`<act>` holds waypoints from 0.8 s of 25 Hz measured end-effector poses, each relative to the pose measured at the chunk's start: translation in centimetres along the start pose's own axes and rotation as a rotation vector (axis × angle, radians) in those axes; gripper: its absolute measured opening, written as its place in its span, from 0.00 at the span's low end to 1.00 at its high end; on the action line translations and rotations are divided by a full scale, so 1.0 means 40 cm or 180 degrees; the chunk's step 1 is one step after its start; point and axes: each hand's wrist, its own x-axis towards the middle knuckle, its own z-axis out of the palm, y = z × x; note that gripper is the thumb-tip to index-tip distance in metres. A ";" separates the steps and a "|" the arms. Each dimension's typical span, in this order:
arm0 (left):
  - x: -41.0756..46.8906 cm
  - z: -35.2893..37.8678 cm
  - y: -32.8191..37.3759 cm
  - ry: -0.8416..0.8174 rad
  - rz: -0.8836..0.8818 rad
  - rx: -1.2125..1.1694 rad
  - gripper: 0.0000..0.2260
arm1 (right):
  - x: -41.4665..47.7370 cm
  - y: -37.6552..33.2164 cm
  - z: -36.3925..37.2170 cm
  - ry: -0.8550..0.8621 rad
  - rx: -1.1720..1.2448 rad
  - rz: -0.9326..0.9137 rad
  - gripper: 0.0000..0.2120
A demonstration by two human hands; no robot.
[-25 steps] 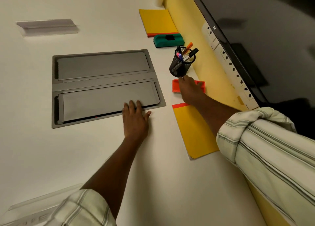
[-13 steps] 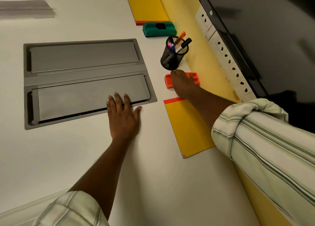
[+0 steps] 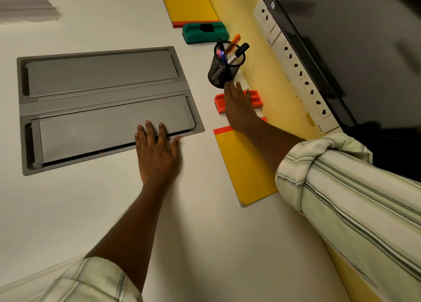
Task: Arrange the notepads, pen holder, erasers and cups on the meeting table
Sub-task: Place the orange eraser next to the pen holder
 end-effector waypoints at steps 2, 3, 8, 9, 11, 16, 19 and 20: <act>0.004 0.002 0.000 0.0019 0.0000 0.0044 0.28 | -0.019 -0.019 0.006 0.0358 0.0265 0.0080 0.40; 0.006 0.003 0.000 0.0028 -0.0007 0.0060 0.28 | -0.034 -0.036 0.010 0.0523 0.0403 0.0047 0.38; 0.002 -0.006 0.005 0.0013 -0.0008 -0.0080 0.27 | -0.197 -0.135 0.043 0.0575 0.0668 0.0146 0.36; 0.000 -0.006 0.006 0.0052 -0.0021 -0.0121 0.27 | -0.243 -0.152 0.047 0.0493 0.0773 0.0180 0.37; -0.001 -0.004 -0.002 0.0081 -0.0078 -0.0229 0.26 | -0.336 -0.189 0.064 0.0311 0.0956 0.0222 0.39; -0.049 0.005 0.016 -0.0191 0.0032 -0.0259 0.25 | -0.554 -0.218 0.113 0.0184 0.1012 0.0130 0.39; -0.102 -0.037 0.051 -0.0321 -0.0087 -0.0388 0.25 | -0.634 -0.206 0.117 0.0115 0.1036 0.0058 0.36; -0.128 -0.058 0.065 -0.0269 -0.0075 -0.0374 0.26 | -0.657 -0.204 0.110 0.0136 0.1103 0.0040 0.35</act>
